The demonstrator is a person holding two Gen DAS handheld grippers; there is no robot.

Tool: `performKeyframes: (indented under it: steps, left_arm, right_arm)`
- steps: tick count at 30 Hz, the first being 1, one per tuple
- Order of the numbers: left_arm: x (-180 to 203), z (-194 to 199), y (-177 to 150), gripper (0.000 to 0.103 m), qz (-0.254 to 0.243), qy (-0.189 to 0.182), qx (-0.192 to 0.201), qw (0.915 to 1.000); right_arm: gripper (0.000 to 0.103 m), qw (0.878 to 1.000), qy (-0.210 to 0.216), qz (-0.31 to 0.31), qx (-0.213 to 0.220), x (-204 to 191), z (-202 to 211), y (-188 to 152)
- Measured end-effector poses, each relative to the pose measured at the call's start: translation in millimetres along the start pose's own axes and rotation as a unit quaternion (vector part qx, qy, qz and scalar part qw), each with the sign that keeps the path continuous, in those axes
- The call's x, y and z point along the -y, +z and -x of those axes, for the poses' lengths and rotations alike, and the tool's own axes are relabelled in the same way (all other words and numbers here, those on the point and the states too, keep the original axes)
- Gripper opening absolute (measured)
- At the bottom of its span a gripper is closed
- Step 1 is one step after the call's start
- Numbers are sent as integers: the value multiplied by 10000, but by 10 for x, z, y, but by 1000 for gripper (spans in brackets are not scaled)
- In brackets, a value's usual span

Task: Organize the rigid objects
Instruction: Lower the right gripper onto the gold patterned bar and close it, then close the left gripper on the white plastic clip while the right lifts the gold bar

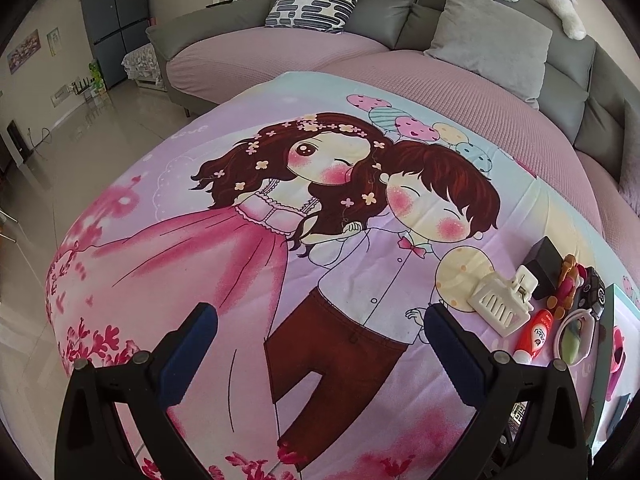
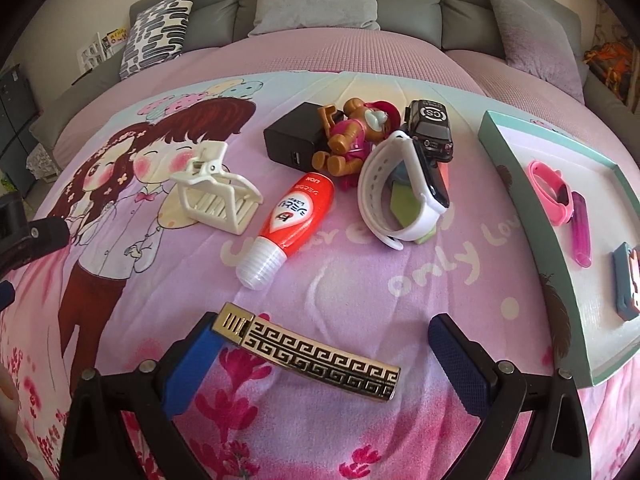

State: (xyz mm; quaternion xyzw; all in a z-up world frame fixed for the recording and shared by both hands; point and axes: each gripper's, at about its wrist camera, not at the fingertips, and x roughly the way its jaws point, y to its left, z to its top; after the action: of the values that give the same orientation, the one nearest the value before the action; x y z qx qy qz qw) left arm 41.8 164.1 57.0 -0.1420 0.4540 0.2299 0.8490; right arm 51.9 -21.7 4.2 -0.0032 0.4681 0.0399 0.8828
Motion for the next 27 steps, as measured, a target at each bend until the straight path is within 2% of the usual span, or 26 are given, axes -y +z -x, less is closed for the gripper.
performKeyframes:
  steps: [8,13,20,27]
  left_arm:
    - [55,-15,5,103,-13,-115,-13,9999]
    - [101,-57,-4,103,-46,-173,-77,9998]
    - [156,-69,-7,103,-65,-313,-101,9994]
    - [296,-124,-25,103,-204,-584,-199,9979]
  right_arm:
    - [103,9997,-81,-158,-153,234,91,-123]
    - [102,9989,45,-416,-207,347,160,-172]
    - [85,9988,65,-456,-176,380,212,-181]
    - [84,9992,101,-381,-105,388,189,-155]
